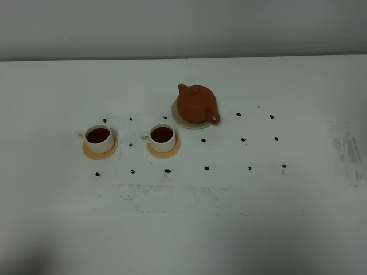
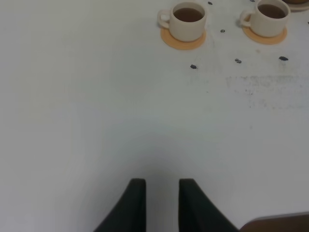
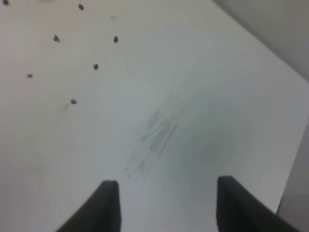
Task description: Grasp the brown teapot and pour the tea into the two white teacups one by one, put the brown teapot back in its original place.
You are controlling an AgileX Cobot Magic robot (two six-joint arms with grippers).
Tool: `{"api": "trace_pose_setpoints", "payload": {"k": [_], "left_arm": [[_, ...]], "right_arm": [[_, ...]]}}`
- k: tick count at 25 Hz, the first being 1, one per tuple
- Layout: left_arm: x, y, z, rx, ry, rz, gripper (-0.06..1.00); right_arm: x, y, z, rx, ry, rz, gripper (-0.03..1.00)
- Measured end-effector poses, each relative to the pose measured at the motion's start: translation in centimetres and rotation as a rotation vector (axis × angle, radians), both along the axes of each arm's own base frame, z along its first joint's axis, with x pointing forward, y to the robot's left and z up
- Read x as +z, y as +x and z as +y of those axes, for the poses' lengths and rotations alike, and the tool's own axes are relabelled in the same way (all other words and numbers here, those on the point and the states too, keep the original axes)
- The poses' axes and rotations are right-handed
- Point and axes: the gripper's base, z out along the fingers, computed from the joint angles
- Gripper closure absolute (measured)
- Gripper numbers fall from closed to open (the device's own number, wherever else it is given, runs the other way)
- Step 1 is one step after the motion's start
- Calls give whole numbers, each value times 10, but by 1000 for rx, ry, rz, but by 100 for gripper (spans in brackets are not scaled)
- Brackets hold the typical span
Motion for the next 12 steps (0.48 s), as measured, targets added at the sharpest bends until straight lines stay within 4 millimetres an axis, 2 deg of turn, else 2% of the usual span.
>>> {"api": "trace_pose_setpoints", "payload": {"k": [5, 7, 9, 12], "left_arm": [[0, 0, 0, 0, 0, 0, 78], [0, 0, 0, 0, 0, 0, 78], [0, 0, 0, 0, 0, 0, 78], [0, 0, 0, 0, 0, 0, 78]], "right_arm": [[20, -61, -10, -68, 117, -126, 57], [21, -82, -10, -89, 165, -182, 58], [13, -100, -8, -111, 206, -209, 59], [-12, -119, -6, -152, 256, -204, 60]]}}
